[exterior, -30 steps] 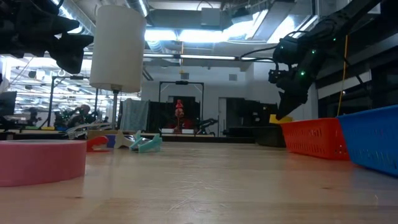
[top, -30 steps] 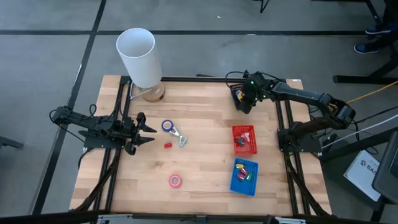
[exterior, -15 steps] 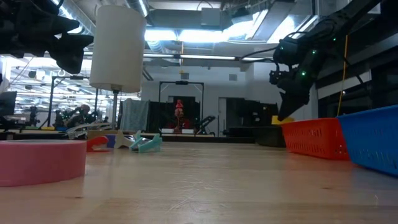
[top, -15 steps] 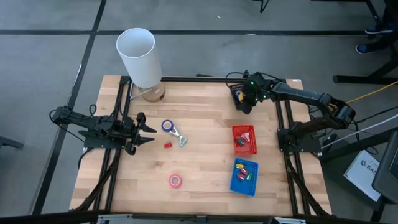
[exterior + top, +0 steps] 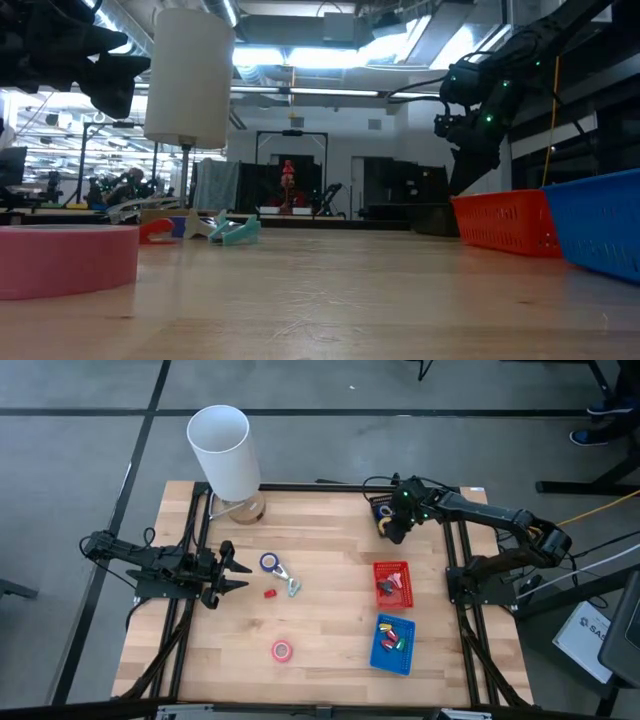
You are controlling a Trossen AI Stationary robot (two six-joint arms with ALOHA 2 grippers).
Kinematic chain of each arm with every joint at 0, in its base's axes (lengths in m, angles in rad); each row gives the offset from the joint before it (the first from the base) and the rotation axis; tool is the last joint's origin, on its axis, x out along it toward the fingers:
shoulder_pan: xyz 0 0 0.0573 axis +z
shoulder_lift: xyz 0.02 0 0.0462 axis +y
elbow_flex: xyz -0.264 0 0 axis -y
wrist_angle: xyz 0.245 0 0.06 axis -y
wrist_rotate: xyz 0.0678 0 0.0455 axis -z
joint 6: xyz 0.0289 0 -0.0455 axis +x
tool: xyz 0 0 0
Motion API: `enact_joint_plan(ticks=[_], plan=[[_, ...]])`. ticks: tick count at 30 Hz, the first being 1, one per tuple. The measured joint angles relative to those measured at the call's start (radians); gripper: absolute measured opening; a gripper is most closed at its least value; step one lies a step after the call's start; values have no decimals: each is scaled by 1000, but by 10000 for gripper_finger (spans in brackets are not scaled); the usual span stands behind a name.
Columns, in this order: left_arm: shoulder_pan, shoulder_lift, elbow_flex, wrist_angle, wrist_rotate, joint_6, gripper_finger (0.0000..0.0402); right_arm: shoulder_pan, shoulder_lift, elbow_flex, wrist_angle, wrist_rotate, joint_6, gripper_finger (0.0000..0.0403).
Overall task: Pick and place Stapler, Stapler remover, tape
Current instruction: Put the yellow tape into the black basket, then put the light blue staple remover into the red basket
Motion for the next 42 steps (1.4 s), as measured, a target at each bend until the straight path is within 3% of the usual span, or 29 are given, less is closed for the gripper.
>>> enact_joint_plan(ticks=[6,16,33,42], plan=[[0,0,0,0,0,0,169,0,0,0,-7,-3,-2,148],[0,0,0,0,0,0,169,31,0,65,-26,-3,-3,152],[0,0,0,0,0,0,169,374,0,211,34,109,-9,152],[0,0,0,0,0,0,169,548,0,211,155,113,-136,152]])
